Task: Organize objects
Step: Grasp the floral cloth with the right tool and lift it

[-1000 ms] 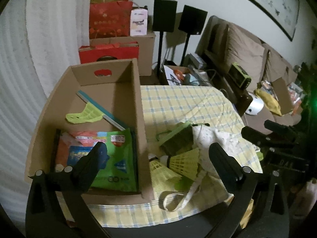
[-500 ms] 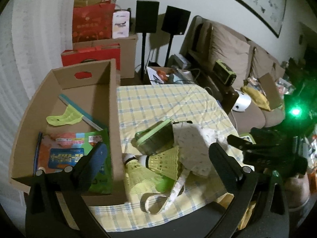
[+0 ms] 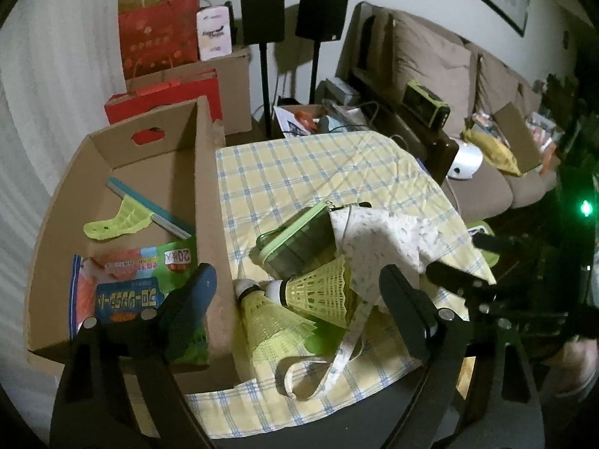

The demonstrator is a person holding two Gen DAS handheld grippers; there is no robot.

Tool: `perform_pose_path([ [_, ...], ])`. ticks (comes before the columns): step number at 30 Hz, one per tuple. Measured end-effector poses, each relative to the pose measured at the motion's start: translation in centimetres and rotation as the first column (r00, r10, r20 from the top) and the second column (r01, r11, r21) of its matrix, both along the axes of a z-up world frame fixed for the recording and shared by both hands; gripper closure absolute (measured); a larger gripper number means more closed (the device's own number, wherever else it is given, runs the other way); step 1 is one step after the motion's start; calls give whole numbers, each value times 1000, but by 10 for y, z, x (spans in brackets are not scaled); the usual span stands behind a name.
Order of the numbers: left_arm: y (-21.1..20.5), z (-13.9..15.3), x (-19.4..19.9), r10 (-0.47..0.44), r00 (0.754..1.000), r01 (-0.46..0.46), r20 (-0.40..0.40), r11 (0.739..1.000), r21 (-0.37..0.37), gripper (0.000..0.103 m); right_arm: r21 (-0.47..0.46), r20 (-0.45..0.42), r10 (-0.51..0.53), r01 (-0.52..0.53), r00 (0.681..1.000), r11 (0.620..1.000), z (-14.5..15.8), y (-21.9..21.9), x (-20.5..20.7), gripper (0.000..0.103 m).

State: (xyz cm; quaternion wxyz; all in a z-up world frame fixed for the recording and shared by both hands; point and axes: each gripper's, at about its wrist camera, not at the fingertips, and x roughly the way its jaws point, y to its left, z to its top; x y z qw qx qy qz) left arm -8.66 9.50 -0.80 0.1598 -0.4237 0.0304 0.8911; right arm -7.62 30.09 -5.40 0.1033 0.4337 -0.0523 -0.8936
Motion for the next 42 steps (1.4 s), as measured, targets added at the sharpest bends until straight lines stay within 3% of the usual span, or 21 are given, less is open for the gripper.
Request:
perform_pose_path([
  [5, -1, -1, -2, -1, 1000, 1, 12, 1000, -18, 25, -12, 13, 6, -6, 1000, 1000, -2, -4, -4, 21],
  [15, 19, -14, -18, -41, 994, 37, 97, 998, 41, 24, 65, 26, -107, 105, 994, 992, -16, 32, -22, 26],
  [23, 27, -26, -17, -45, 991, 39, 127, 998, 48, 24, 53, 28, -104, 102, 994, 993, -34, 41, -54, 28],
  [31, 8, -22, -22, -18, 989, 2, 147, 994, 107, 23, -48, 77, 4, 0, 997, 999, -53, 29, -72, 28],
  [42, 6, -22, -23, -30, 986, 3, 166, 987, 159, 23, -81, 88, 140, -133, 986, 988, -51, -18, -36, 28],
])
